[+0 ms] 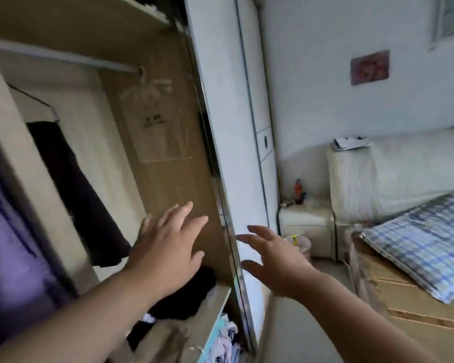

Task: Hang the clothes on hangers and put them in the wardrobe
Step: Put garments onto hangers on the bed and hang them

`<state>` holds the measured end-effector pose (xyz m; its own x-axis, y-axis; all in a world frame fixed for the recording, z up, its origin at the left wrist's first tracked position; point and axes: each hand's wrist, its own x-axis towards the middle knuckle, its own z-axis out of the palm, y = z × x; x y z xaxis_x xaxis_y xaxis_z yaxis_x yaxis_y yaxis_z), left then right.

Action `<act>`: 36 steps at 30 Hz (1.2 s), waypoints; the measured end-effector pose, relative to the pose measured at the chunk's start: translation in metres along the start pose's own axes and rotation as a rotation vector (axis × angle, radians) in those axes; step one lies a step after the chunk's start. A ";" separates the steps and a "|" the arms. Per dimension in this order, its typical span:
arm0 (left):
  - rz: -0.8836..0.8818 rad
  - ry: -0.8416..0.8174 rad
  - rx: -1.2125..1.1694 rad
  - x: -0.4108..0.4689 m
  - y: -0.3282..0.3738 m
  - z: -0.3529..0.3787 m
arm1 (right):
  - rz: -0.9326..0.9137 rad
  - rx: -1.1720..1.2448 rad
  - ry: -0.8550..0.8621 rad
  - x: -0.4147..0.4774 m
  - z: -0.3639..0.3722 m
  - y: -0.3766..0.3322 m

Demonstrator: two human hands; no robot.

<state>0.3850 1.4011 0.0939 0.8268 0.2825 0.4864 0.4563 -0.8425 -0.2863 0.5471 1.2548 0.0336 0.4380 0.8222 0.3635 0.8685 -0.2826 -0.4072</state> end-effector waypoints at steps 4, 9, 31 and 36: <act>-0.219 0.147 0.181 0.001 -0.078 -0.051 | -0.170 0.057 0.069 0.065 0.004 -0.082; -0.270 0.306 0.322 0.012 -0.128 -0.102 | -0.322 0.161 0.144 0.131 -0.007 -0.161; -0.503 0.716 0.722 0.099 -0.186 -0.209 | -0.624 0.533 -0.065 0.391 -0.043 -0.320; -0.555 0.643 0.833 0.101 -0.185 -0.208 | -0.601 0.431 -0.040 0.411 -0.035 -0.338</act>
<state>0.3154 1.4902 0.3678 0.2402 0.0330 0.9702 0.9697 -0.0530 -0.2383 0.4422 1.6710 0.3500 -0.1002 0.7938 0.5999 0.7840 0.4342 -0.4436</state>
